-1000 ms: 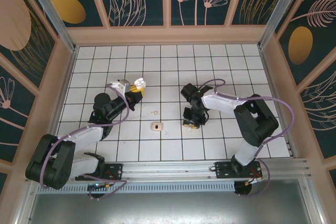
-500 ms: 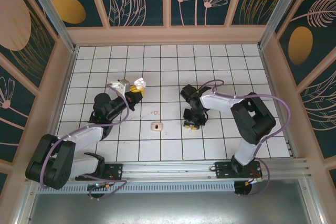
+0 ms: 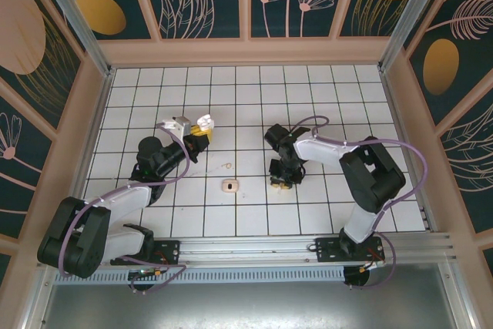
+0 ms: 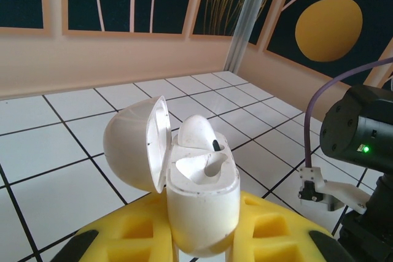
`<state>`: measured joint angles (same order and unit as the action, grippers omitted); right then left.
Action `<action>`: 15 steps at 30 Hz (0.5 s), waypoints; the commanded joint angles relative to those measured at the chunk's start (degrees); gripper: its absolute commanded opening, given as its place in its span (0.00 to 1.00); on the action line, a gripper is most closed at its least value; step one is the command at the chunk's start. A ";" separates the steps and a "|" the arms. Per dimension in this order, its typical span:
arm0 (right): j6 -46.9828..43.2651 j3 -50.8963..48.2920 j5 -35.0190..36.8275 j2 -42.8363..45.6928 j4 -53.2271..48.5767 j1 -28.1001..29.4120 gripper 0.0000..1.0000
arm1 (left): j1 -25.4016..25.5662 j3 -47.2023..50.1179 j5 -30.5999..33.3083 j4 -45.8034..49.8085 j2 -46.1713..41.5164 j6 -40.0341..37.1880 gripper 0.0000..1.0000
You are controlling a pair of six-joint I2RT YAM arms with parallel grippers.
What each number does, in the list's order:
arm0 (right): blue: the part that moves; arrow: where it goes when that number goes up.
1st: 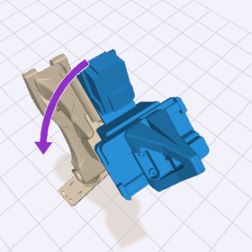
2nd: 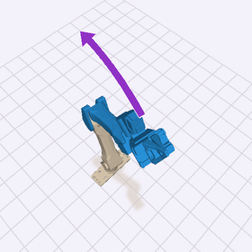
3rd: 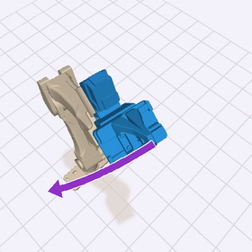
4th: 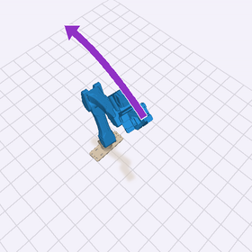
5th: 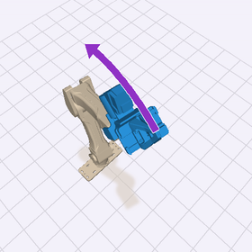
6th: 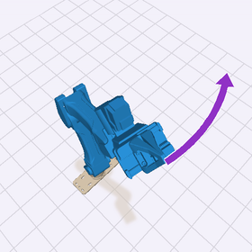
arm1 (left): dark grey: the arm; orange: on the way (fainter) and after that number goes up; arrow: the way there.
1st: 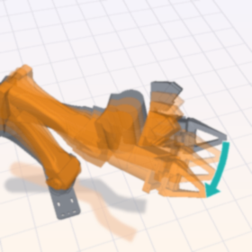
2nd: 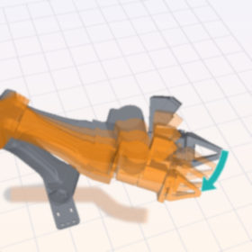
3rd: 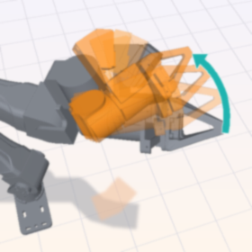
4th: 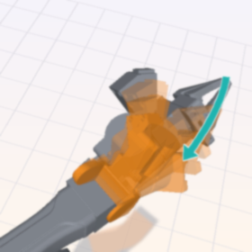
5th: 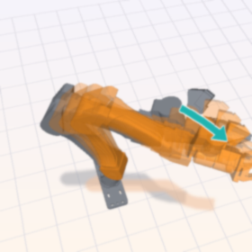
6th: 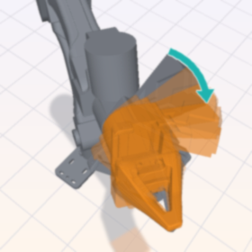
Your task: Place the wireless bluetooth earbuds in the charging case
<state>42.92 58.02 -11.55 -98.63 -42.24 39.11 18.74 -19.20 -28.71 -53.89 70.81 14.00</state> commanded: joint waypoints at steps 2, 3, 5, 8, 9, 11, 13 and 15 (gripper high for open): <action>-0.33 -0.46 5.06 5.83 3.85 0.86 0.19 | -0.05 -0.67 -3.37 -5.63 1.05 0.18 0.11; -0.51 -0.53 5.38 7.01 5.04 1.01 0.19 | 0.02 -0.68 -3.84 -6.62 1.55 0.32 0.11; -0.95 -0.53 6.67 9.48 7.08 1.35 0.19 | 0.57 -0.98 -4.92 -8.21 2.74 0.41 0.11; -2.68 0.06 8.93 13.26 10.18 2.00 0.19 | 2.18 -2.54 -6.33 -9.22 4.63 -1.10 0.11; -3.74 0.53 10.13 14.53 11.20 2.46 0.19 | 2.95 -3.06 -6.66 -9.17 5.31 -2.34 0.11; -6.08 2.05 14.11 16.94 12.41 4.15 0.19 | 4.58 -4.13 -7.50 -9.26 6.18 -5.07 0.11; -8.60 3.33 17.12 19.02 13.76 5.37 0.19 | 5.96 -5.40 -7.98 -9.13 7.29 -7.31 0.11; -10.63 3.98 18.72 20.79 15.36 5.95 0.19 | 6.55 -6.81 -8.20 -8.58 8.70 -8.22 0.11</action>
<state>36.91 59.59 0.62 -80.86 -30.98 44.03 24.43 -23.20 -34.74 -59.88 77.97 9.63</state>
